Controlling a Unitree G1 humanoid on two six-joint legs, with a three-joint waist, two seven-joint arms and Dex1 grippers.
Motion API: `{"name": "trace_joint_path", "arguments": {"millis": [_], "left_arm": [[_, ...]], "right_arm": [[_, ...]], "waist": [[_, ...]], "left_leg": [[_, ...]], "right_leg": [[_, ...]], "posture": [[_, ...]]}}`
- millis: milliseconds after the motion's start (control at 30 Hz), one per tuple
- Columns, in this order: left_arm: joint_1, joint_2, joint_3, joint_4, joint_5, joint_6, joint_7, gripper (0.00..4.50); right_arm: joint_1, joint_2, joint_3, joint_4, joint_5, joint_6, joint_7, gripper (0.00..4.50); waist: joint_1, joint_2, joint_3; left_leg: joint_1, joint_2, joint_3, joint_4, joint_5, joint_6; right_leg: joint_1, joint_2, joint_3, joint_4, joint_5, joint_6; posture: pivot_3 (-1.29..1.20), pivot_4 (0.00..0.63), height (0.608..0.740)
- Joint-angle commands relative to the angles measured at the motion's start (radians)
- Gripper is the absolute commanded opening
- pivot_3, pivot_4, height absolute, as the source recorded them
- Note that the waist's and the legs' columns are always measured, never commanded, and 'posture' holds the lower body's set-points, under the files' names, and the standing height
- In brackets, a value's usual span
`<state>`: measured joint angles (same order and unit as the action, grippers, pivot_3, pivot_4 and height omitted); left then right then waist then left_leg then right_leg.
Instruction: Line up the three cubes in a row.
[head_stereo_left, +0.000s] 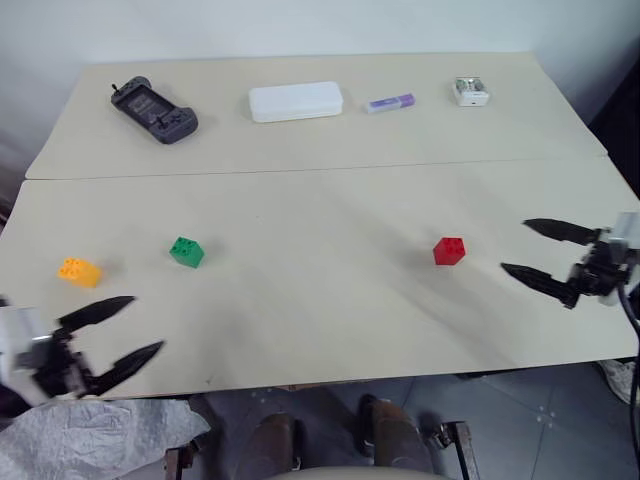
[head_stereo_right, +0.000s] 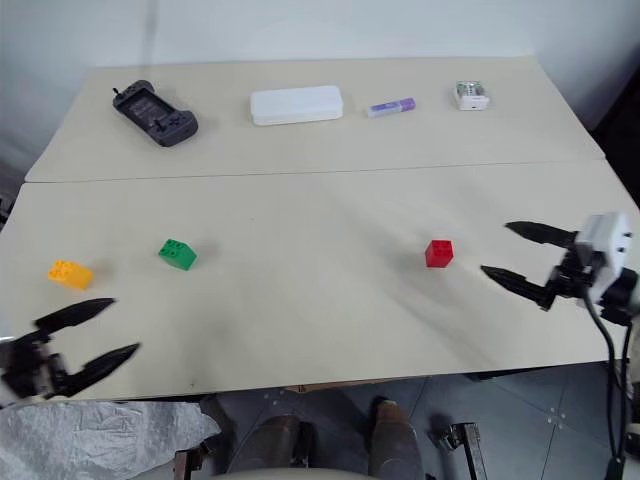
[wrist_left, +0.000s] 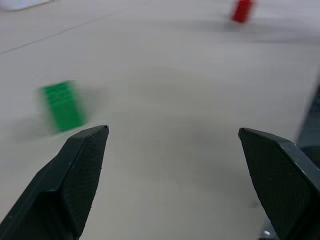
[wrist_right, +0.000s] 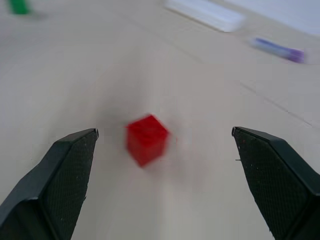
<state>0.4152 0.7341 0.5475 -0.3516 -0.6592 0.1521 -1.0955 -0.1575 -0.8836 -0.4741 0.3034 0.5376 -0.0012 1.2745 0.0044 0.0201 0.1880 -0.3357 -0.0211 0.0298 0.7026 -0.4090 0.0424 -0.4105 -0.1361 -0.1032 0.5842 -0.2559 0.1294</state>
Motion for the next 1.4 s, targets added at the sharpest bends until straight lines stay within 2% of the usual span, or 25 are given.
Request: {"name": "trace_joint_path", "arguments": {"millis": [33,167,233,300,367,433,500,533,667,767,933,1033,1333,1400], "left_arm": [[-0.048,-0.011,-0.103,-0.068,0.047,-0.029,0.005,4.40],[-0.109,-0.037,-0.205,-0.113,0.069,-0.015,0.043,4.40],[-0.137,-0.061,-0.262,-0.096,0.092,-0.015,0.066,4.40],[-0.158,-0.063,-0.298,-0.065,0.122,-0.025,0.060,4.40],[-0.178,-0.061,-0.311,-0.053,0.118,-0.028,0.049,4.40],[-0.234,-0.062,-0.343,-0.020,0.114,-0.027,0.030,4.40],[-0.264,-0.065,-0.361,0.000,0.117,-0.030,0.024,4.40],[-0.272,-0.070,-0.366,0.002,0.119,-0.033,0.027,4.40],[-0.378,-0.120,-0.421,0.039,0.135,-0.045,0.054,4.40],[-0.407,-0.139,-0.434,0.053,0.139,-0.049,0.060,4.40],[-0.410,-0.138,-0.440,0.068,0.151,-0.070,0.047,4.40],[-0.407,-0.138,-0.447,0.072,0.163,-0.086,0.046,4.40],[-0.411,-0.144,-0.458,0.071,0.173,-0.106,0.055,4.40],[-0.423,-0.147,-0.461,0.078,0.175,-0.116,0.054,4.50]], "right_arm": [[0.087,0.009,-0.142,0.041,0.008,-0.076,-0.052,4.50],[0.149,0.023,-0.200,0.077,-0.004,-0.128,-0.110,4.50],[0.135,0.033,-0.194,0.109,-0.020,-0.150,-0.145,4.50],[0.133,0.040,-0.163,0.057,-0.019,-0.126,-0.158,4.50],[0.153,0.048,-0.125,-0.087,0.013,-0.039,-0.178,4.50],[0.132,0.040,-0.047,-0.299,0.064,0.142,-0.269,4.50],[0.122,0.031,-0.011,-0.418,0.087,0.261,-0.338,4.50],[0.119,0.030,-0.004,-0.458,0.095,0.312,-0.373,4.50],[-0.022,0.076,0.134,-0.602,0.067,0.614,-0.665,4.50],[-0.083,0.119,0.221,-0.669,0.027,0.716,-0.783,4.50],[-0.133,0.212,0.252,-0.714,0.000,0.829,-0.943,4.50],[-0.118,0.248,0.291,-0.712,-0.075,0.838,-1.017,4.50],[-0.113,0.391,0.307,-0.706,-0.119,0.888,-1.122,4.50],[-0.123,0.417,0.309,-0.698,-0.140,0.877,-1.143,4.10]], "waist": [[-0.003,0.000,0.000],[-0.006,0.000,0.000],[-0.012,0.000,0.000],[-0.019,0.000,0.000],[-0.024,0.000,0.000],[-0.027,0.001,-0.001],[-0.027,0.002,-0.001],[-0.025,0.002,-0.001],[-0.007,0.001,-0.001],[0.000,0.001,-0.001],[0.005,0.001,-0.001],[0.009,0.001,-0.001],[0.008,0.001,-0.001],[0.007,0.001,-0.001]], "left_leg": [[0.000,0.000,0.000,0.000,0.000,0.000],[0.001,0.001,0.002,0.000,0.000,0.000],[0.003,0.002,0.006,0.000,0.001,0.000],[0.004,0.003,0.009,0.000,0.001,0.000],[0.006,0.004,0.010,0.000,0.003,-0.001],[0.006,0.005,0.010,0.000,0.004,-0.003],[0.006,0.006,0.009,0.001,0.006,-0.004],[0.006,0.006,0.008,0.001,0.006,-0.006],[0.003,0.006,0.007,0.002,0.007,-0.005],[0.000,0.006,0.005,0.003,0.007,-0.005],[-0.001,0.004,0.006,0.003,0.005,-0.003],[-0.001,0.003,0.006,0.003,0.005,-0.002],[-0.001,0.004,0.007,0.003,0.005,-0.002],[-0.001,0.004,0.007,0.003,0.005,-0.002]], "right_leg": [[0.000,0.000,0.000,0.000,0.000,0.000],[0.001,0.002,0.001,0.000,0.000,0.000],[0.001,0.003,0.002,0.000,0.001,0.002],[0.002,0.002,0.002,0.000,0.002,0.003],[0.002,0.003,0.002,0.001,0.002,0.003],[0.002,0.003,0.002,0.002,0.002,0.003],[0.001,0.003,0.002,0.003,0.002,0.003],[0.001,0.003,0.002,0.004,0.002,0.003],[-0.002,0.002,0.001,0.004,0.004,0.000],[-0.003,0.003,-0.001,0.004,0.004,-0.002],[-0.004,0.003,-0.001,0.003,0.004,-0.002],[-0.004,0.003,-0.001,0.003,0.004,-0.002],[-0.004,0.004,-0.001,0.003,0.004,-0.002],[-0.004,0.004,-0.001,0.003,0.004,-0.002]], "posture": [[0.00,0.150,0.740],[0.00,0.150,0.740],[0.00,0.150,0.740],[0.00,0.150,0.740],[0.00,0.150,0.740],[0.00,0.150,0.740],[0.00,0.150,0.740],[0.00,0.150,0.740],[0.00,0.150,0.740],[0.00,0.150,0.740],[0.00,0.150,0.740],[0.00,0.150,0.740],[0.00,0.150,0.740],[0.00,0.150,0.740]]}}
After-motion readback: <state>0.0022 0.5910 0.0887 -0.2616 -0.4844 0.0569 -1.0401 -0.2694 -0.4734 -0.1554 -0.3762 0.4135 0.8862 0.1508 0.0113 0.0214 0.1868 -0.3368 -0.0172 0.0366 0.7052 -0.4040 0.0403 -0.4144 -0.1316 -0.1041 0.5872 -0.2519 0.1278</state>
